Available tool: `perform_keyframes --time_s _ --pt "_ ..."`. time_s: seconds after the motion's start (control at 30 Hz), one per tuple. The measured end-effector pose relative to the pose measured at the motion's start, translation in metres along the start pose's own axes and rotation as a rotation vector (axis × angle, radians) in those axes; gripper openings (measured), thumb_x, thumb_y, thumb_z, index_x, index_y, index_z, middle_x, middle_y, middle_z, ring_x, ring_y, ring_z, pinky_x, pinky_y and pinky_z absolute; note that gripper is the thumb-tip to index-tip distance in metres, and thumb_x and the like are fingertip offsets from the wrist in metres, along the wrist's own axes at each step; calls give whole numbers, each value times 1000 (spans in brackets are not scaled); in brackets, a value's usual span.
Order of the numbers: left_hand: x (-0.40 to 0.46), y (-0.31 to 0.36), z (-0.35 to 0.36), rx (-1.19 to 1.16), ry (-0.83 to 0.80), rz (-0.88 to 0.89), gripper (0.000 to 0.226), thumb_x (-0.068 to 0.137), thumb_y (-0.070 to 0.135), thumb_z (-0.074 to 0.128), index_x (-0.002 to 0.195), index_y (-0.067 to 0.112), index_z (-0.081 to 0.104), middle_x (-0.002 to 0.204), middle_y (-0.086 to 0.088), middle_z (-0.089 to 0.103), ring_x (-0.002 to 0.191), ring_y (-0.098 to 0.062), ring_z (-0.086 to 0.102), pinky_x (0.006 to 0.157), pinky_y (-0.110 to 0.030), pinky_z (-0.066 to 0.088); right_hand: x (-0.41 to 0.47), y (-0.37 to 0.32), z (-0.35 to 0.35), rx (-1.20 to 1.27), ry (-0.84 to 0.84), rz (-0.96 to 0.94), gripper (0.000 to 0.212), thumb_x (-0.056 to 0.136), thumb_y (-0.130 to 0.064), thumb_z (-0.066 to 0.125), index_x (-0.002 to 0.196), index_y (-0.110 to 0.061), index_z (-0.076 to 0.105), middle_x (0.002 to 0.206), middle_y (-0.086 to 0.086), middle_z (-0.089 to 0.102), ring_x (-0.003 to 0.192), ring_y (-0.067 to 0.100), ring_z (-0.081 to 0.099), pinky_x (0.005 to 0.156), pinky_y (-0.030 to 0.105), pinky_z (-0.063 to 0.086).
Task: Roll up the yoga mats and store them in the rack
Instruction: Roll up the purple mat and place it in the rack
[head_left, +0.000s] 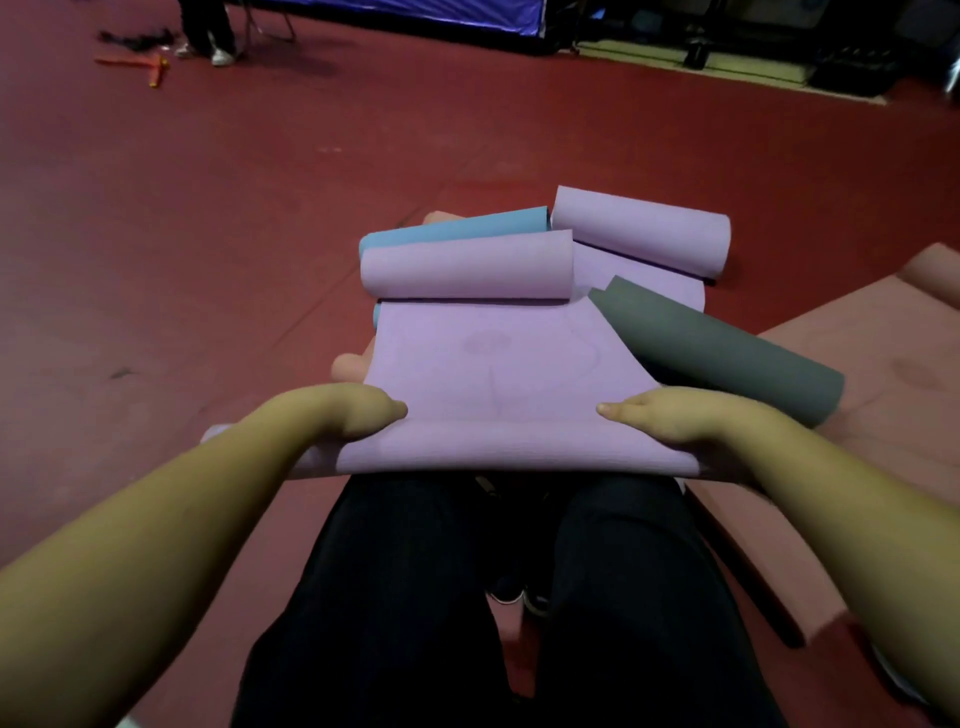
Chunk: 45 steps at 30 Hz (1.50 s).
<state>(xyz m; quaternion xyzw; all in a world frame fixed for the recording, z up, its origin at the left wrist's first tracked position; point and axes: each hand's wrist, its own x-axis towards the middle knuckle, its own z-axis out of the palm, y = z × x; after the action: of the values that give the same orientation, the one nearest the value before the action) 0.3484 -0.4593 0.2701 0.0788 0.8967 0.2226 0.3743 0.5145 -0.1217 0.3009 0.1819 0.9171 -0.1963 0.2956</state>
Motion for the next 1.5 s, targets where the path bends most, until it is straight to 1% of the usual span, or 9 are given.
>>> perform_keyframes --time_s 0.1,0.2,0.43,0.67,0.83,1.03,1.2,1.4,1.5 --pt "6 -4 -1 -24 -47 -7 68 58 48 57 120 20 50 119 -6 61 90 -12 61 66 -28 45 0 1 0 55 -3 7 70 92 -70 38 139 -22 55 152 -4 43 138 18 41 113 29 28" --pt "-7 2 -1 88 -65 3 36 90 35 50 121 17 51 107 4 60 83 -1 53 63 -20 37 -3 3 1 65 23 17 75 88 -77 36 135 -23 60 150 -3 47 134 19 45 112 33 31" --pt "-33 6 8 369 20 80 34 105 38 30 122 19 52 124 -9 53 110 -24 49 90 -31 33 -18 3 8 -120 68 -21 70 95 -71 24 135 -25 58 148 0 49 133 22 45 111 33 32" --pt "-54 7 46 481 645 431 43 99 53 38 81 16 51 90 -12 65 86 -37 59 72 -41 41 -6 7 4 64 -6 10 73 92 -72 35 145 -24 49 156 -5 36 142 17 35 119 36 23" --pt "-55 -12 71 615 739 480 53 92 57 26 75 17 57 80 -7 60 78 -34 56 70 -42 41 1 3 -3 6 -33 8 72 91 -73 38 145 -27 48 157 -7 35 143 16 34 119 37 22" --pt "-46 3 55 613 668 417 71 91 59 9 83 16 64 88 -8 66 87 -35 61 71 -40 43 -6 -15 10 -216 334 -89 45 98 -61 34 102 -23 59 117 9 66 101 28 57 84 36 45" --pt "-33 17 41 582 576 337 58 105 48 23 87 13 66 98 -13 68 86 -33 61 73 -36 42 -19 -18 48 -375 639 -103 59 91 -72 31 95 -19 57 105 8 67 100 31 61 69 36 32" --pt "-40 52 4 641 402 282 62 105 45 20 110 8 68 122 -19 63 109 -35 57 92 -40 42 -21 -16 13 -310 470 -67 63 89 -76 24 82 -23 56 104 7 67 90 28 55 74 35 44" --pt "-44 61 4 587 255 174 60 107 41 20 134 1 54 144 -21 49 129 -34 47 105 -38 35 -22 -10 -2 -185 228 -64 75 87 -80 23 102 -22 68 119 4 64 104 24 55 92 35 44"
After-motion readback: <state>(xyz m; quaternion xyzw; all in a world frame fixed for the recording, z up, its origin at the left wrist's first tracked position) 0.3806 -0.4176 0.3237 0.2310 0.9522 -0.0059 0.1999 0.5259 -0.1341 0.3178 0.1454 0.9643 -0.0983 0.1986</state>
